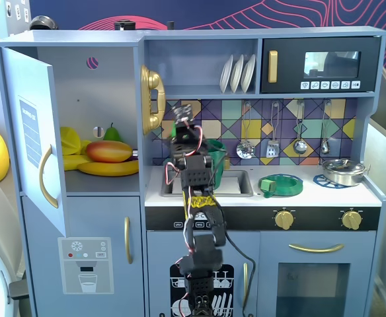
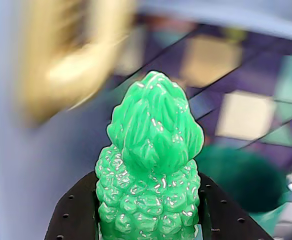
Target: Pick up the green pineapple from the left cabinet and place it in the green recipient
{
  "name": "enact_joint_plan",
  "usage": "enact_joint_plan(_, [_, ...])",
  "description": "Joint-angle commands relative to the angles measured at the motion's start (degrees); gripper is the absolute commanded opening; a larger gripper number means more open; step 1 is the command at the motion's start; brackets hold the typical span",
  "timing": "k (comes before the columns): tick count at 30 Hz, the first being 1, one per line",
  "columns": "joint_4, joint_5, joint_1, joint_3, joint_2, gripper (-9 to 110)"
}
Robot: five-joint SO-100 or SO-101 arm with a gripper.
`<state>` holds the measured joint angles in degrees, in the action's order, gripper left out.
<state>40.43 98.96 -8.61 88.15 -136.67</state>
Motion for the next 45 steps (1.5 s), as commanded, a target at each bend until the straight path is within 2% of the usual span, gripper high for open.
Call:
enact_joint_plan(1, [-7.73, -3.69, 6.06, -8.61, 10.81, 0])
enact_joint_plan(5, [-14.77, -5.19, 10.20, -14.85, 22.24, 0])
enact_joint_plan(10, [-16.96, -6.33, 12.30, -24.70, 33.75, 0])
enact_joint_plan(18, [-19.95, -5.98, 11.34, -27.69, 39.64, 2])
enact_joint_plan(21, [-21.27, -6.94, 11.07, -27.69, 40.61, 9])
enact_joint_plan(26, [-22.32, -11.95, 10.99, -27.60, 40.78, 33])
enact_joint_plan(30, [-22.41, -12.30, 10.90, -26.63, 40.34, 39])
enact_joint_plan(33, [-22.50, -11.87, 10.81, -25.14, 39.20, 38])
enact_joint_plan(37, [-22.94, -11.51, 10.11, -15.82, 31.11, 38])
enact_joint_plan(41, [-24.26, -12.22, 9.84, 5.45, 13.97, 36])
enact_joint_plan(45, [-19.69, -12.57, 9.93, 24.70, -3.78, 36])
